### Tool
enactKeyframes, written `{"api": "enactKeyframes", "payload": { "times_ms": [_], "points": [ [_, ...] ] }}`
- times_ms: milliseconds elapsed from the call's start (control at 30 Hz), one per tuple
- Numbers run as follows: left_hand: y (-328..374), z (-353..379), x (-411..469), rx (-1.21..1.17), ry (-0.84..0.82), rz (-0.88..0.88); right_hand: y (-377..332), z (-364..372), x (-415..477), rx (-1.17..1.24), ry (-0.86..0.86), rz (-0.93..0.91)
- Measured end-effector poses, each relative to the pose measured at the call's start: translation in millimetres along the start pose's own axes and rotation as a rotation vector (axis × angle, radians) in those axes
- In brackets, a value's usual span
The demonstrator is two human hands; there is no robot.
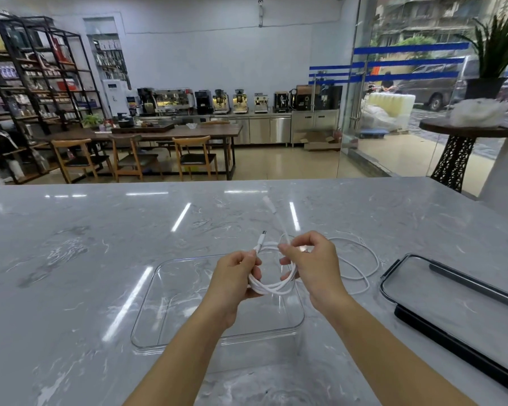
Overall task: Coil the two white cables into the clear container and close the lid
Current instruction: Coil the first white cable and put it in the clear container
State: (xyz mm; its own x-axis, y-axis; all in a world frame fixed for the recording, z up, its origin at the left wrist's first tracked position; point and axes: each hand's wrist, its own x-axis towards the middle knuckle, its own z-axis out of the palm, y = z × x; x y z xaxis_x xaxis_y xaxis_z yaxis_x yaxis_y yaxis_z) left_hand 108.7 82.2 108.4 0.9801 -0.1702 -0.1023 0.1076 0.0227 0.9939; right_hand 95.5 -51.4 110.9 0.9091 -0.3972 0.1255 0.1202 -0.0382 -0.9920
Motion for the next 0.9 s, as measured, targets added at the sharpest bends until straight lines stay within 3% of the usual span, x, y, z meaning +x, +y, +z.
{"api": "enactKeyframes", "payload": {
  "times_ms": [200,500,633,900],
  "points": [
    [-0.5,-4.0,-0.6,0.170,0.063,0.134,1.2,0.5,-4.9,-0.088,-0.111,-0.073],
    [-3.1,-25.1,5.4,0.205,0.062,0.076,10.9,5.4,-2.0,-0.159,-0.135,-0.050],
    [-0.9,-46.0,18.3,0.441,0.051,0.082,13.6,15.3,1.9,-0.320,-0.221,-0.041],
    [-0.9,-72.3,28.5,1.170,0.021,0.028,16.5,58.5,10.3,-0.560,-0.361,0.030]
  ]
}}
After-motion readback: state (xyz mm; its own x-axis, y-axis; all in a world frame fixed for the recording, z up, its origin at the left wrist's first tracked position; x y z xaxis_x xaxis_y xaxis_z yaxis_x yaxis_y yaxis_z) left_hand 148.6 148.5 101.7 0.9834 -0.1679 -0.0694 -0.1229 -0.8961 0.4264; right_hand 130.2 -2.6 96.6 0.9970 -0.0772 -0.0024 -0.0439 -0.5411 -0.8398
